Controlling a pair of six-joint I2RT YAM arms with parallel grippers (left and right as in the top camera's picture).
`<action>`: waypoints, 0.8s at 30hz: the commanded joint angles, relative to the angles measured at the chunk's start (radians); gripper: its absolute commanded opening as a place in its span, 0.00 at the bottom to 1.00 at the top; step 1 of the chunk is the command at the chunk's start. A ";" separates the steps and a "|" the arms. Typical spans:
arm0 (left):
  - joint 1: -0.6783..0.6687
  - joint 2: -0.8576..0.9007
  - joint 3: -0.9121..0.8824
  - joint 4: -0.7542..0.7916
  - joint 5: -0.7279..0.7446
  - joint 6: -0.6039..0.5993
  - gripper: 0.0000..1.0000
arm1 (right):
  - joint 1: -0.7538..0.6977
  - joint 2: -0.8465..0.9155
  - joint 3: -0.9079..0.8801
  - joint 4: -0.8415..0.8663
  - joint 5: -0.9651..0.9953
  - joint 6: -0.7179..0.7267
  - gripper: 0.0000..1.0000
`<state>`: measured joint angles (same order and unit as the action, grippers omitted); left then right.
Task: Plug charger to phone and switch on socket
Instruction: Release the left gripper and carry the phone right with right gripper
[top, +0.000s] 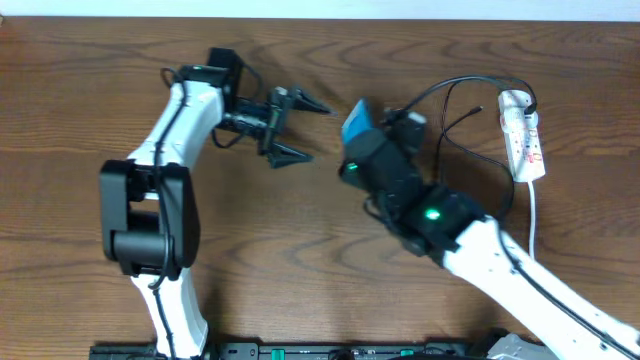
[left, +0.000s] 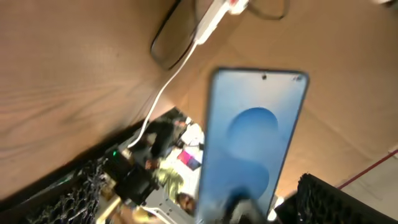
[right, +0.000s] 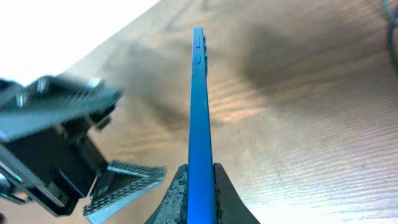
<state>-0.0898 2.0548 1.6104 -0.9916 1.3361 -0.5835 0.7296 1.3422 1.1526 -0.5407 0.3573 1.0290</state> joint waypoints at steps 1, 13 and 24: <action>0.089 -0.172 0.025 -0.002 -0.007 0.075 1.00 | -0.109 -0.083 0.018 -0.031 -0.171 -0.016 0.01; 0.212 -1.069 0.022 -0.348 -0.753 0.302 0.99 | -0.444 -0.105 -0.333 0.488 -0.873 -0.101 0.01; 0.212 -1.479 -0.332 -0.305 -0.881 0.186 0.99 | -0.480 -0.074 -0.705 1.249 -0.958 0.153 0.01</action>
<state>0.1200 0.6079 1.4307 -1.3598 0.5056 -0.3180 0.2550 1.2701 0.4561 0.6643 -0.5541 1.1313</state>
